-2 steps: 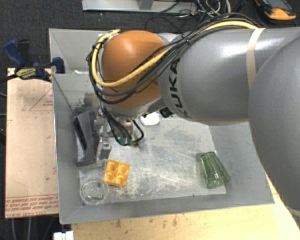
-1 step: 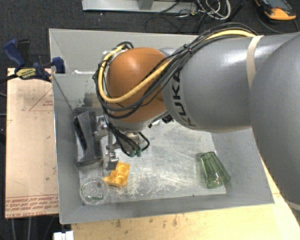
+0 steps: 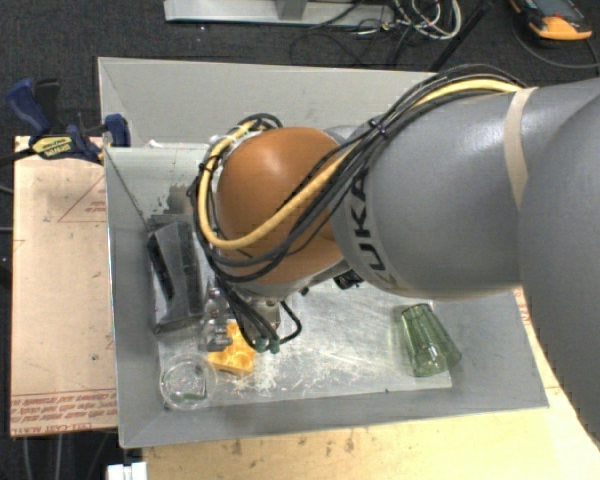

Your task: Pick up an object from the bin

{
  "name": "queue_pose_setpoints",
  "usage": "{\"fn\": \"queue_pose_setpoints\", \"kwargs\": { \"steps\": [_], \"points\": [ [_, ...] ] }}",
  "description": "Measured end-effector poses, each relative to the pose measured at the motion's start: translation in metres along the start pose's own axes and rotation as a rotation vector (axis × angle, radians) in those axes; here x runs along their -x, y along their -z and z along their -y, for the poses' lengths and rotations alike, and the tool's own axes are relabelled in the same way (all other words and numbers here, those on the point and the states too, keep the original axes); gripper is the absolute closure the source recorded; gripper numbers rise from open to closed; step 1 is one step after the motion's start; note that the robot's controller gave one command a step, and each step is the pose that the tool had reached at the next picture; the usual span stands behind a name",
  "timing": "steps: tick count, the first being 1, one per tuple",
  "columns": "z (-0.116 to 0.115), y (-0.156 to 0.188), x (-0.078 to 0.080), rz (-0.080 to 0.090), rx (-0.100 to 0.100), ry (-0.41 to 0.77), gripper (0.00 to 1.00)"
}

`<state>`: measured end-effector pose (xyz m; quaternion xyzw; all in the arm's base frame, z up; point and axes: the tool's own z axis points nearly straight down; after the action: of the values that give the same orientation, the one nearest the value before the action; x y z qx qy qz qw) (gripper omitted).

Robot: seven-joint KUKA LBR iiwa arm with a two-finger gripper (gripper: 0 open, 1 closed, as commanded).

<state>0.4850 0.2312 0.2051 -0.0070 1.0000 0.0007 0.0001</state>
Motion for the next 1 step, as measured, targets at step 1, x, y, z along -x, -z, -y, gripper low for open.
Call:
{"fn": "queue_pose_setpoints", "kwargs": {
  "steps": [1],
  "points": [
    [0.0008,-0.0009,0.0004,-0.001,-0.001,-0.002,1.0]
  ]
}}
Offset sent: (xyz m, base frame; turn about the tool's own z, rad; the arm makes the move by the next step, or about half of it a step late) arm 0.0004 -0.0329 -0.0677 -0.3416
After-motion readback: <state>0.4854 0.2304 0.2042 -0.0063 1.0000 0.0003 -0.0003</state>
